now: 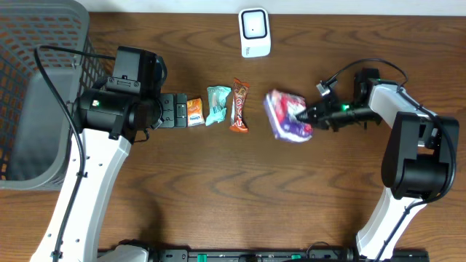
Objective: Scan the item barcode
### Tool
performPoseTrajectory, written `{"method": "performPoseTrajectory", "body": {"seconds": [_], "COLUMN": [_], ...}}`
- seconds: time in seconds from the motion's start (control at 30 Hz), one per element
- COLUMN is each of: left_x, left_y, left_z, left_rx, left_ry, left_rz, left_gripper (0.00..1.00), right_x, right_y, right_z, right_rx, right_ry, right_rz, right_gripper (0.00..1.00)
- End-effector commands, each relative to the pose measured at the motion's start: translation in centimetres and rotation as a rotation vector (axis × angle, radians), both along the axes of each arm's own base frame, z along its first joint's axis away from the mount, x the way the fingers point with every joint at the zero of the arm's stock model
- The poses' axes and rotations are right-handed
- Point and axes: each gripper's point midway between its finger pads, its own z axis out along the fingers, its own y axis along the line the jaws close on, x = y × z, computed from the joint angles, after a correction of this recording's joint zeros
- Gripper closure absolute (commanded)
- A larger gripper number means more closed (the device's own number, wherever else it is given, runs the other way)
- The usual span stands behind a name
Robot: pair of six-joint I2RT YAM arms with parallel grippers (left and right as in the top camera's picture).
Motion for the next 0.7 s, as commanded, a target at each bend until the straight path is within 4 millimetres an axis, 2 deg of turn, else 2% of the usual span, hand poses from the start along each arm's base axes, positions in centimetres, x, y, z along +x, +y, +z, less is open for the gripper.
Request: {"method": "performPoseTrajectory", "body": {"seconds": [0.0, 0.13, 0.43, 0.57, 0.67], "left_x": [-0.1, -0.1, -0.1, -0.1, -0.1], "left_y": [0.2, 0.2, 0.2, 0.2, 0.2], "left_z": [0.0, 0.0, 0.0, 0.0, 0.0], "left_rx": [0.007, 0.007, 0.007, 0.007, 0.007], "left_ry": [0.0, 0.0, 0.0, 0.0, 0.0], "left_rz": [0.005, 0.005, 0.005, 0.005, 0.005], "left_gripper": [0.02, 0.02, 0.02, 0.02, 0.02], "right_x": [0.9, 0.6, -0.8, -1.1, -1.1], "right_y": [1.2, 1.3, 1.4, 1.4, 1.4], "right_z": [7.3, 7.3, 7.7, 7.7, 7.7], "right_rx": [0.452, 0.463, 0.474, 0.475, 0.473], "right_ry": [0.155, 0.331, 0.541, 0.573, 0.523], "right_rz": [-0.092, -0.131, -0.177, -0.184, -0.173], "right_gripper": [0.99, 0.99, 0.99, 0.98, 0.99]}}
